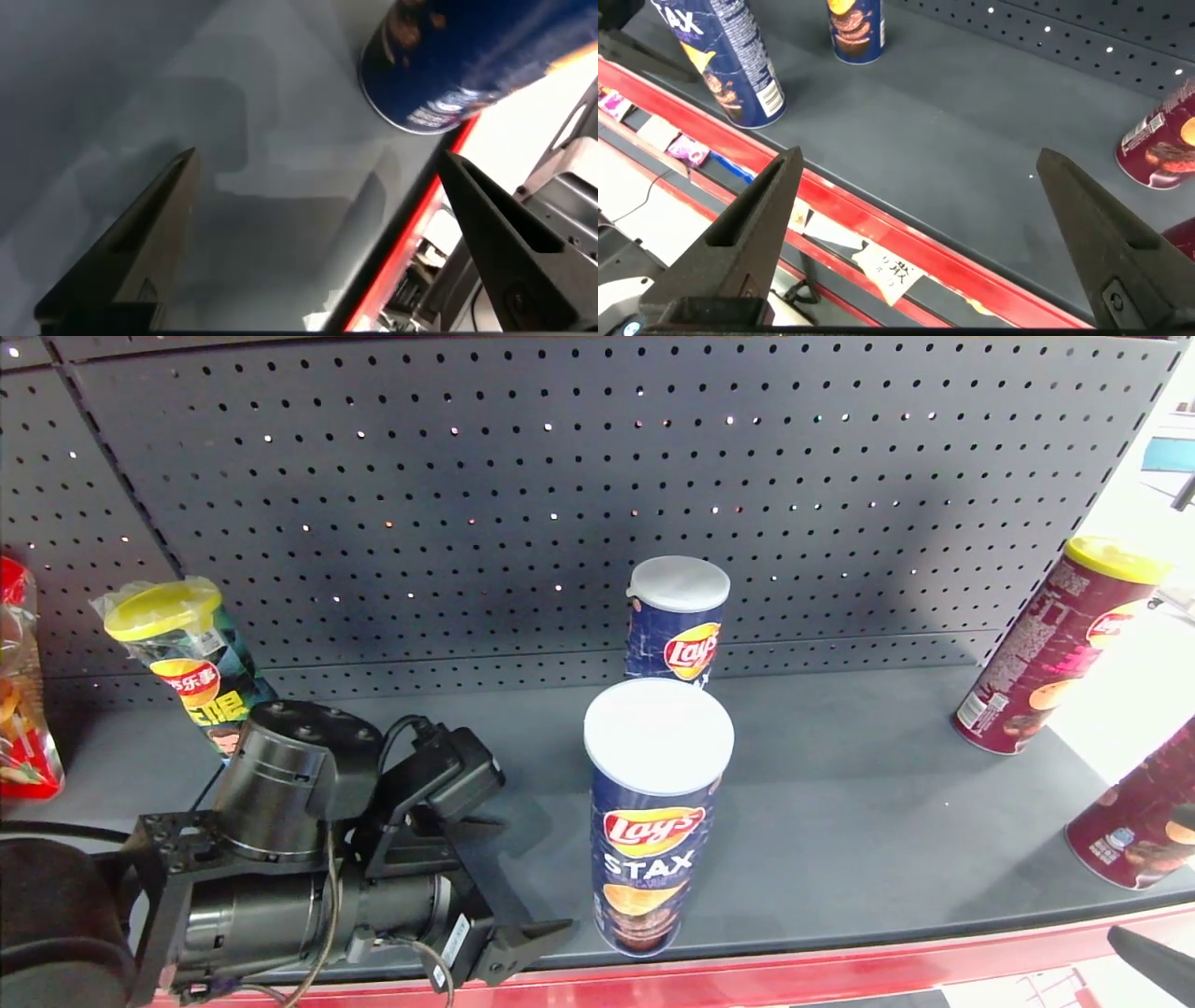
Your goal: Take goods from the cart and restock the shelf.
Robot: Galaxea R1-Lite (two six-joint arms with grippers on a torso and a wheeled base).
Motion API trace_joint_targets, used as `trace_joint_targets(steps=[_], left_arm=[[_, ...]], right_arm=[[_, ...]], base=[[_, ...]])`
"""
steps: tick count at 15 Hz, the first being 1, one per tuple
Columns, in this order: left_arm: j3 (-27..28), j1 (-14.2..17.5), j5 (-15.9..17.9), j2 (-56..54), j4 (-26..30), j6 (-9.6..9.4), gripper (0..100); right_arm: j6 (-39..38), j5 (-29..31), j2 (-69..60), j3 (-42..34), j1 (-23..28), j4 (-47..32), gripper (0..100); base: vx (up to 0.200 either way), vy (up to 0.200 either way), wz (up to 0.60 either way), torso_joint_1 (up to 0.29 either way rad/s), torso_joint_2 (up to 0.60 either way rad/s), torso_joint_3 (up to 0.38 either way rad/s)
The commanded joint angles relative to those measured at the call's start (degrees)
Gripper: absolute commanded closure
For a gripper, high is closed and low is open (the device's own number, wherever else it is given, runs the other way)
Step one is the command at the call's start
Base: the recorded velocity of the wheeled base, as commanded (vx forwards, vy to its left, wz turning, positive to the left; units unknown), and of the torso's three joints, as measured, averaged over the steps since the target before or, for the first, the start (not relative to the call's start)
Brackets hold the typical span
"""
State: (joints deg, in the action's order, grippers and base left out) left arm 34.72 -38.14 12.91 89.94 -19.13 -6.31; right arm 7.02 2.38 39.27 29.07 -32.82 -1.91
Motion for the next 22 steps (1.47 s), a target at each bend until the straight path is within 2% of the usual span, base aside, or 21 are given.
trace_joint_targets(steps=[1, 22], left_arm=[[0.96, 0.00, 0.01, 1.20, -0.03, -0.01, 0], [6.41, -1.32, -0.52, 6.21, -0.12, 0.07, 0]], right_arm=[[0.01, 0.00, 0.20, 0.02, 0.03, -0.02, 0], [0.01, -0.09, 0.37, 0.02, 0.03, -0.02, 0]], base=[[0.000, 0.000, 0.00, 0.000, 0.00, 0.000], [0.000, 0.000, 0.00, 0.000, 0.00, 0.000]])
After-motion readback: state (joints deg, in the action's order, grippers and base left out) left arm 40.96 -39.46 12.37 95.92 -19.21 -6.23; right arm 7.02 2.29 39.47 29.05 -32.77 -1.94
